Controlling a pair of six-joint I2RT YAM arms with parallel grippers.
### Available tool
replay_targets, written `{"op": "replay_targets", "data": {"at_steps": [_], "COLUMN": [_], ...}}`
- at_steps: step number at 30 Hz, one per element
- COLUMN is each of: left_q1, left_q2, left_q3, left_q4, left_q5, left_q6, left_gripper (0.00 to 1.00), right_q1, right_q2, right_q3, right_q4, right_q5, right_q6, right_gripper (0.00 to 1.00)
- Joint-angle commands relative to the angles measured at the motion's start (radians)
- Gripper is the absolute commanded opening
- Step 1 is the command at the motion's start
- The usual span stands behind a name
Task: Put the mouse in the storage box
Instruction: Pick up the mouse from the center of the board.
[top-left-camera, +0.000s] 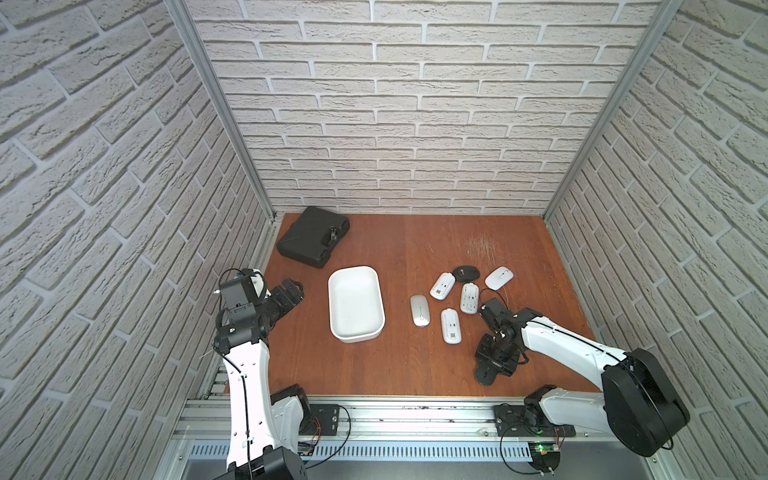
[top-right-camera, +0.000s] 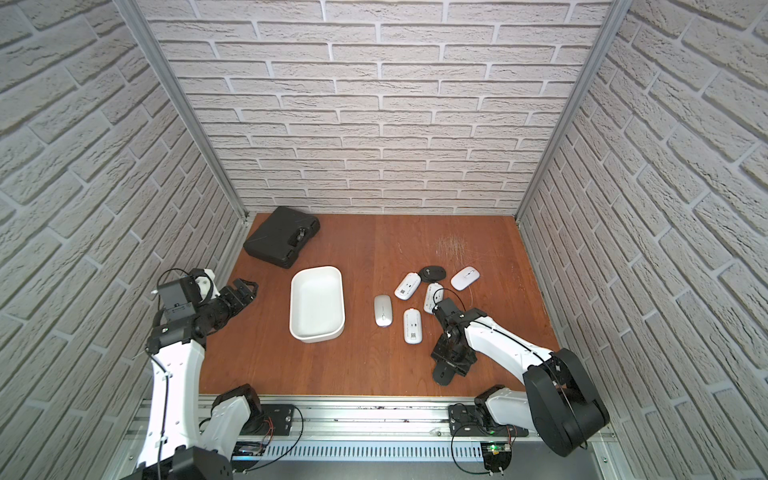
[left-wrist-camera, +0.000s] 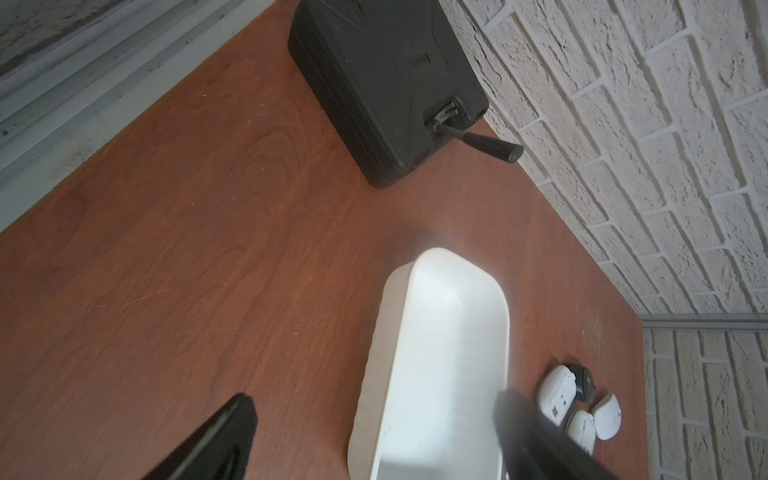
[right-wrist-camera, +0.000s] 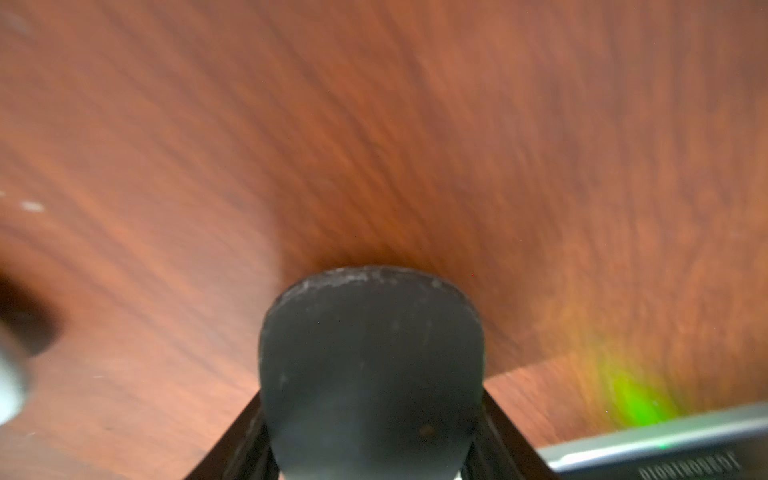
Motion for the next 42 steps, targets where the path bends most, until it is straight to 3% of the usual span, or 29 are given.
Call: {"op": "replay_targets", "data": {"at_steps": [1, 7, 13, 18, 21, 25, 35, 42], "left_q1": [-0.068, -0.339, -0.612, -0.775, -0.821, -0.844, -1.007, -1.068], "left_q2": [0.018, 0.09, 0.247, 0.42, 0.484, 0.528, 0.678, 0.761], "left_q3": [0.029, 0.108, 0.226, 0.367, 0.41, 0.42, 0.512, 0.548], "left_q4": [0.026, 0.042, 0.094, 0.081, 0.11, 0.174, 0.179, 0.181], "left_q5": [-0.003, -0.05, -0.057, -0.038, 0.005, 0.076, 0.106, 0.11], "left_q6": [0.028, 0.066, 0.099, 0.135, 0.133, 0.098, 0.129, 0.125], "left_gripper": [0.93, 0.93, 0.93, 0.93, 0.93, 0.93, 0.9, 0.78], "right_q1": [0.008, 0.008, 0.011, 0.036, 0.053, 0.086, 0.166, 0.171], "right_q2": [0.0, -0.061, -0.029, -0.075, -0.117, -0.132, -0.111, -0.116], "right_q3": [0.065, 0.181, 0.211, 0.07, -0.048, -0.167, -0.176, -0.167], "right_q4": [0.095, 0.198, 0.453, 0.803, 1.052, 1.313, 1.336, 1.301], "right_q5": [0.051, 0.154, 0.111, -0.027, -0.156, -0.265, -0.269, -0.26], "right_q6": [-0.118, -0.351, -0.668, -0.825, -0.913, -0.966, -1.08, -1.093], "right_gripper": [0.49, 0.4, 0.36, 0.31, 0.2, 0.22, 0.23, 0.24]}}
